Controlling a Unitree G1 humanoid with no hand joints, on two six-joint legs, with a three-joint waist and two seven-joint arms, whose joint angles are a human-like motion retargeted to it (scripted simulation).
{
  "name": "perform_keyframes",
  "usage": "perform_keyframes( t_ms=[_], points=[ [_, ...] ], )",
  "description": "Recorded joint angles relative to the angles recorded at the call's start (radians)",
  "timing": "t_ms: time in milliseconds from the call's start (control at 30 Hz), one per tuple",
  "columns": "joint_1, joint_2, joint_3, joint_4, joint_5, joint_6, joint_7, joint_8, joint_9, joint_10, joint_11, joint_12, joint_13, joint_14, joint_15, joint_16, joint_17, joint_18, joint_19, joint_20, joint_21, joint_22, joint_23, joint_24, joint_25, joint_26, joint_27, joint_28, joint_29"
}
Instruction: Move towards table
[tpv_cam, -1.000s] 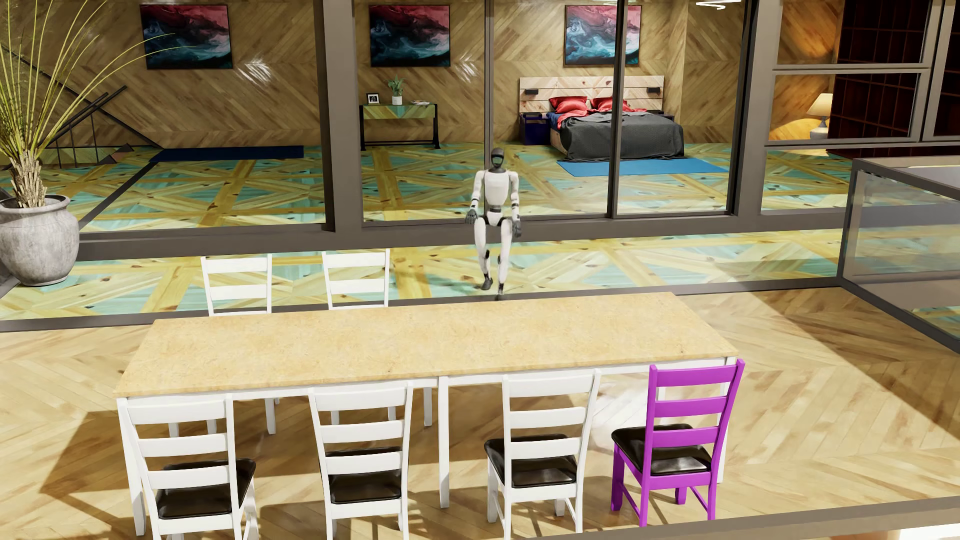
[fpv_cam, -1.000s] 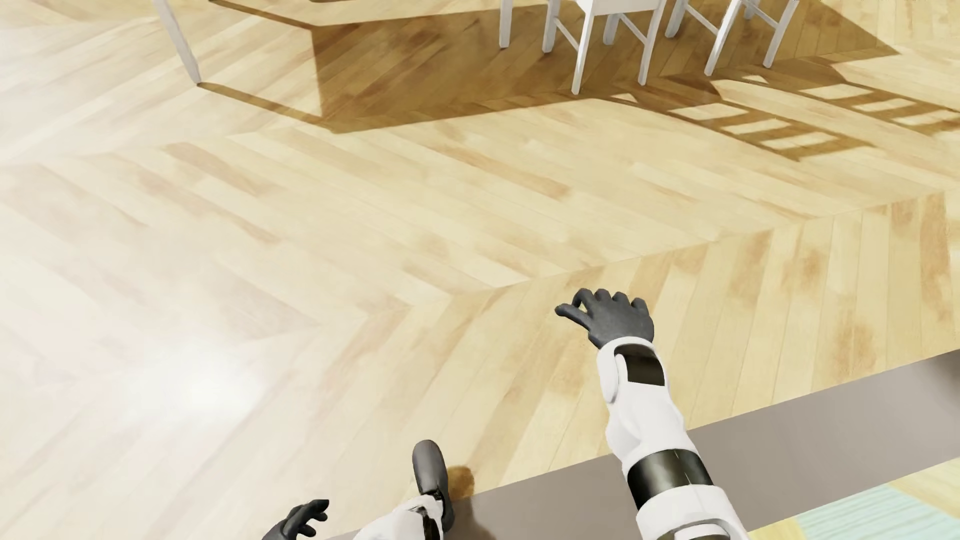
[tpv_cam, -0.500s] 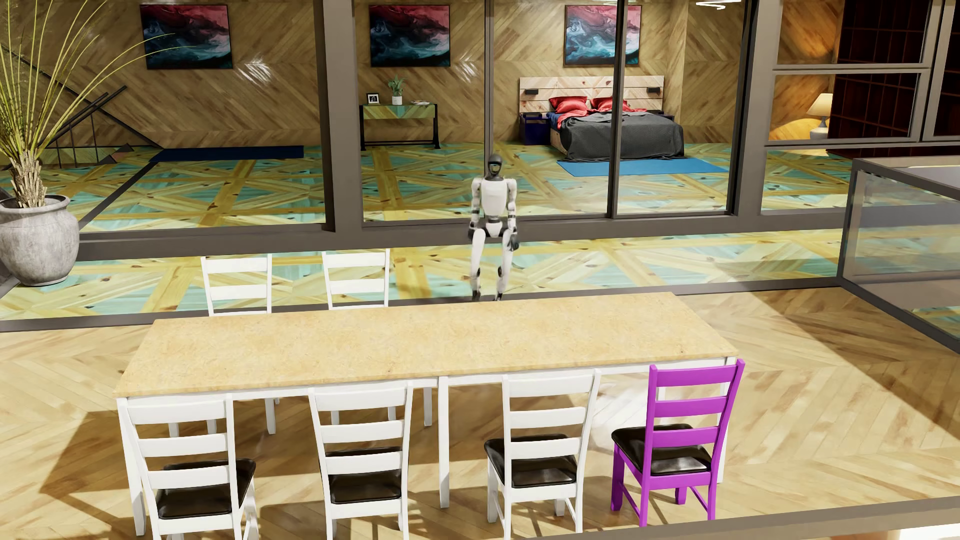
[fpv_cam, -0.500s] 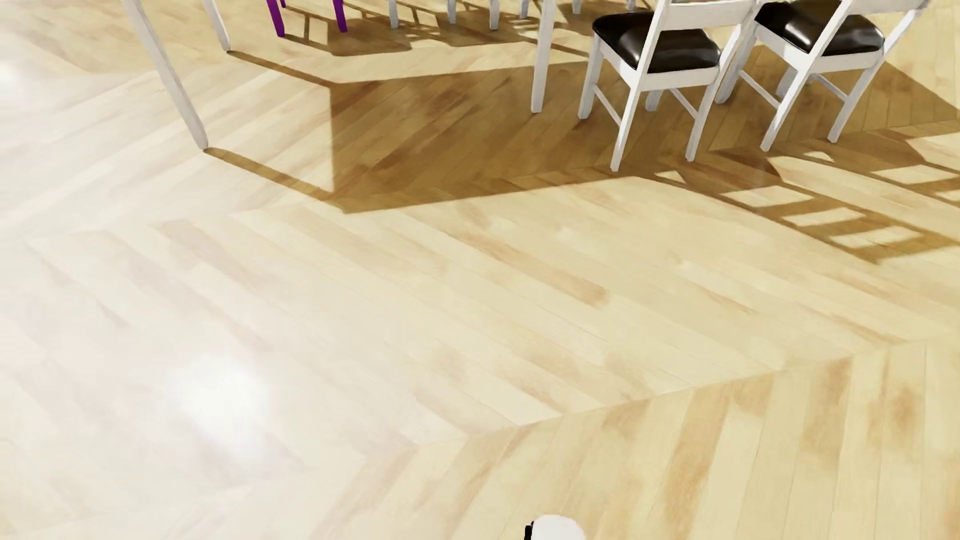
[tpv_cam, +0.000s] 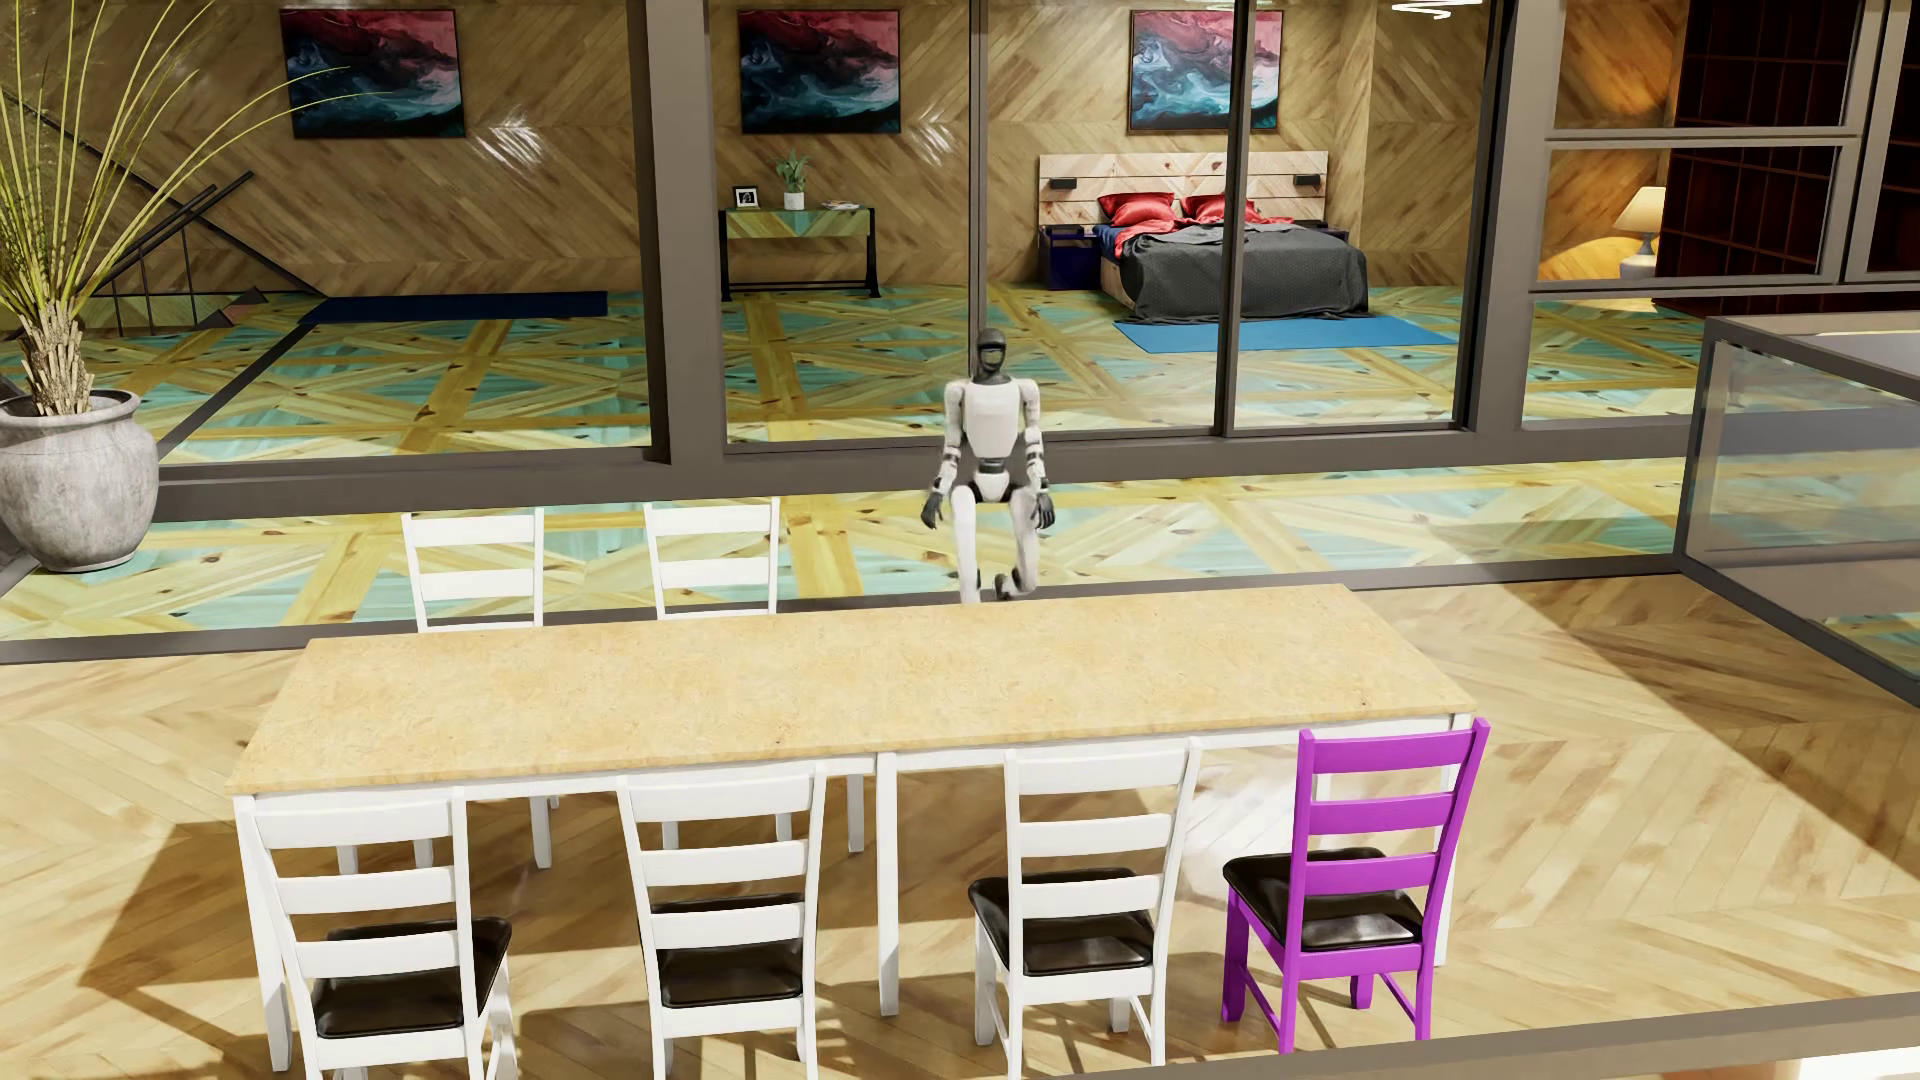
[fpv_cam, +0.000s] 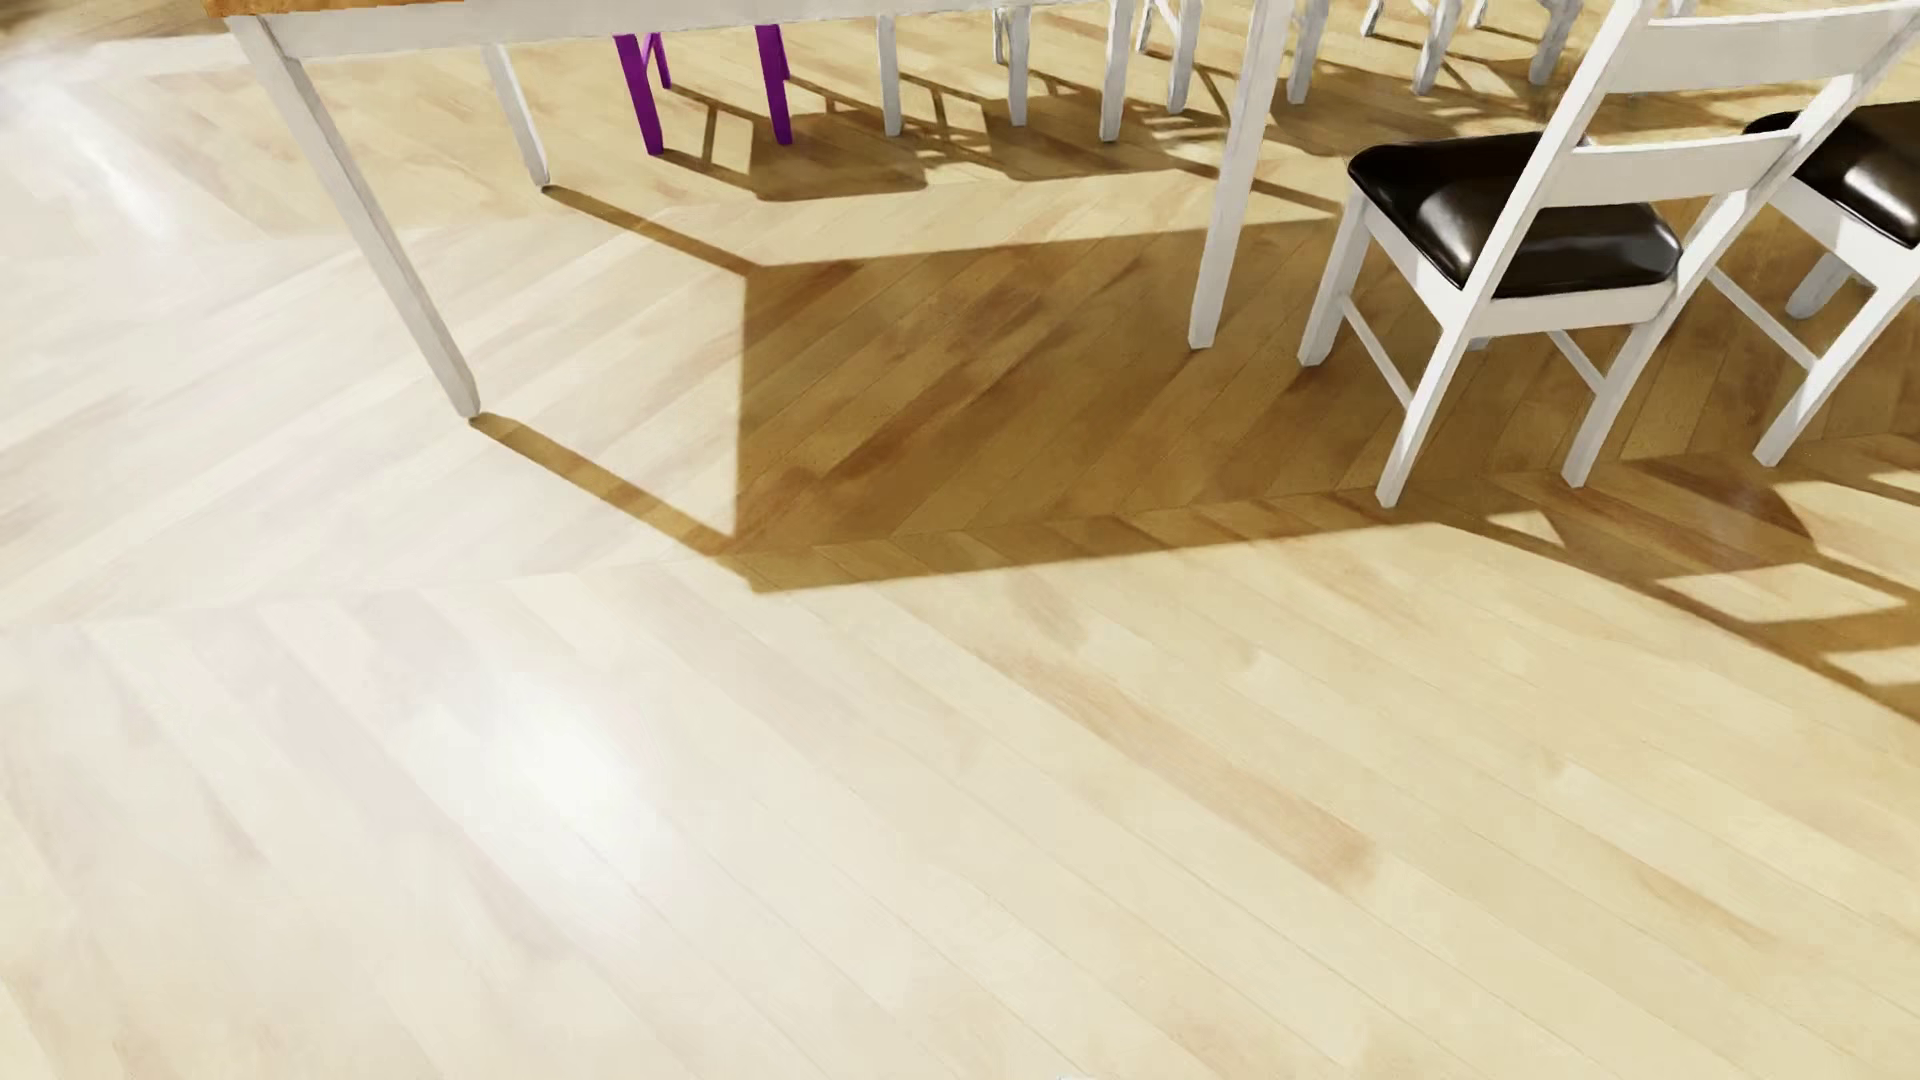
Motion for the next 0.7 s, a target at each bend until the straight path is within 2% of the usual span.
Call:
perform_keyframes(
  t_ms=[33, 67, 100, 133, 167, 200, 233, 300, 333, 367, 433, 467, 500, 533, 567, 600, 633, 667, 700],
  points=[
    [-0.086, 0.060, 0.016, 0.045, 0.013, 0.010, 0.000, -0.004, -0.001, 0.068, -0.029, 0.022, -0.054, -0.036, -0.024, -0.003, -0.019, 0.024, 0.003, 0.016, 0.050, -0.015, 0.049, -0.005, -0.041, -0.010, 0.027, -0.002, 0.030],
    [-0.165, 0.119, 0.035, 0.083, 0.028, 0.017, 0.005, -0.001, -0.003, 0.091, -0.062, 0.046, -0.104, -0.039, -0.043, -0.006, -0.041, 0.039, 0.006, 0.046, 0.126, -0.039, 0.094, -0.027, -0.108, -0.021, 0.031, 0.007, 0.063],
    [-0.235, 0.174, 0.055, 0.108, 0.044, 0.022, 0.014, 0.008, -0.005, 0.066, -0.093, 0.073, -0.150, -0.040, -0.062, -0.011, -0.064, 0.048, 0.009, 0.086, 0.219, -0.066, 0.125, -0.061, -0.188, -0.032, 0.005, 0.024, 0.093],
    [-0.296, 0.220, 0.075, 0.116, 0.058, 0.024, 0.025, 0.022, -0.008, -0.004, -0.114, 0.099, -0.192, -0.052, -0.083, -0.018, -0.088, 0.051, 0.011, 0.130, 0.314, -0.093, 0.136, -0.098, -0.269, -0.040, -0.043, 0.043, 0.112],
    [-0.343, 0.260, 0.092, 0.113, 0.070, 0.025, 0.035, 0.039, -0.011, -0.119, -0.128, 0.120, -0.231, -0.063, -0.108, -0.025, -0.109, 0.045, 0.012, 0.172, 0.396, -0.115, 0.126, -0.133, -0.335, -0.043, -0.097, 0.064, 0.118],
    [-0.372, 0.295, 0.106, 0.101, 0.081, 0.024, 0.043, 0.056, -0.015, -0.286, -0.139, 0.140, -0.266, -0.059, -0.134, -0.035, -0.119, 0.033, 0.013, 0.211, 0.454, -0.129, 0.104, -0.161, -0.374, -0.039, -0.141, 0.088, 0.112],
    [-0.379, 0.333, 0.115, 0.080, 0.090, 0.022, 0.043, 0.072, -0.019, -0.505, -0.157, 0.156, -0.292, -0.042, -0.159, -0.047, -0.117, 0.017, 0.016, 0.243, 0.484, -0.133, 0.076, -0.180, -0.379, -0.028, -0.170, 0.115, 0.099],
    [-0.355, 0.421, 0.119, 0.031, 0.108, 0.017, 0.017, 0.102, -0.029, -0.974, -0.220, 0.174, -0.310, -0.007, -0.197, -0.067, -0.093, -0.039, 0.022, 0.279, 0.494, -0.097, 0.014, -0.194, -0.319, 0.005, -0.198, 0.140, 0.078],
    [-0.372, 0.462, 0.114, 0.026, 0.115, 0.014, 0.035, 0.108, -0.030, -1.072, -0.234, 0.174, -0.302, -0.041, -0.222, -0.070, -0.080, -0.086, 0.025, 0.276, 0.489, -0.063, -0.019, -0.179, -0.280, 0.027, -0.205, 0.125, 0.073],
    [-0.399, 0.494, 0.106, 0.030, 0.118, 0.012, 0.080, 0.103, -0.026, -1.067, -0.224, 0.168, -0.284, -0.057, -0.254, -0.069, -0.073, -0.112, 0.030, 0.256, 0.479, -0.023, -0.049, -0.148, -0.246, 0.043, -0.207, 0.095, 0.067],
    [-0.425, 0.554, 0.102, 0.030, 0.105, 0.004, 0.102, 0.094, -0.014, -0.917, -0.168, 0.158, -0.222, 0.019, -0.285, -0.064, -0.060, -0.002, 0.043, 0.193, 0.450, 0.035, -0.069, -0.054, -0.202, 0.040, -0.191, 0.013, 0.050],
    [-0.411, 0.586, 0.106, 0.025, 0.091, -0.003, 0.091, 0.099, -0.011, -0.850, -0.132, 0.171, -0.194, 0.051, -0.259, -0.072, -0.055, 0.050, 0.048, 0.181, 0.445, 0.032, -0.043, -0.017, -0.199, 0.026, -0.171, -0.013, 0.055],
    [-0.385, 0.606, 0.111, 0.025, 0.069, -0.010, 0.102, 0.104, -0.009, -0.799, -0.075, 0.192, -0.174, 0.066, -0.207, -0.093, -0.057, 0.085, 0.055, 0.197, 0.444, 0.011, 0.007, -0.006, -0.210, 0.008, -0.143, -0.016, 0.073],
    [-0.362, 0.597, 0.116, 0.024, 0.039, -0.022, 0.121, 0.107, -0.006, -0.744, 0.020, 0.213, -0.156, 0.021, -0.134, -0.124, -0.064, 0.096, 0.061, 0.236, 0.439, -0.012, 0.070, -0.025, -0.230, -0.007, -0.109, 0.006, 0.104],
    [-0.337, 0.553, 0.121, 0.015, 0.000, -0.037, 0.140, 0.103, 0.001, -0.698, 0.171, 0.224, -0.135, -0.034, -0.048, -0.159, -0.075, 0.094, 0.077, 0.286, 0.430, -0.025, 0.137, -0.064, -0.259, -0.018, -0.065, 0.045, 0.142],
    [-0.308, 0.475, 0.124, 0.000, -0.048, -0.055, 0.162, 0.094, 0.008, -0.674, 0.360, 0.223, -0.112, -0.079, 0.035, -0.187, -0.086, 0.089, 0.124, 0.327, 0.427, -0.026, 0.197, -0.105, -0.297, -0.019, -0.026, 0.082, 0.179],
    [-0.278, 0.379, 0.123, -0.015, -0.098, -0.075, 0.182, 0.089, 0.015, -0.667, 0.543, 0.210, -0.088, -0.112, 0.110, -0.199, -0.102, 0.084, 0.178, 0.345, 0.440, -0.022, 0.240, -0.126, -0.344, -0.017, -0.013, 0.101, 0.208],
    [-0.246, 0.284, 0.115, -0.032, -0.137, -0.094, 0.193, 0.089, 0.022, -0.671, 0.683, 0.189, -0.055, -0.138, 0.143, -0.191, -0.121, 0.078, 0.191, 0.334, 0.458, -0.014, 0.255, -0.118, -0.392, -0.016, -0.027, 0.104, 0.215],
    [-0.212, 0.195, 0.104, -0.050, -0.160, -0.111, 0.191, 0.087, 0.027, -0.682, 0.772, 0.161, -0.010, -0.159, 0.110, -0.168, -0.133, 0.072, 0.178, 0.309, 0.451, -0.007, 0.236, -0.090, -0.416, -0.018, -0.046, 0.095, 0.197]
  ],
)
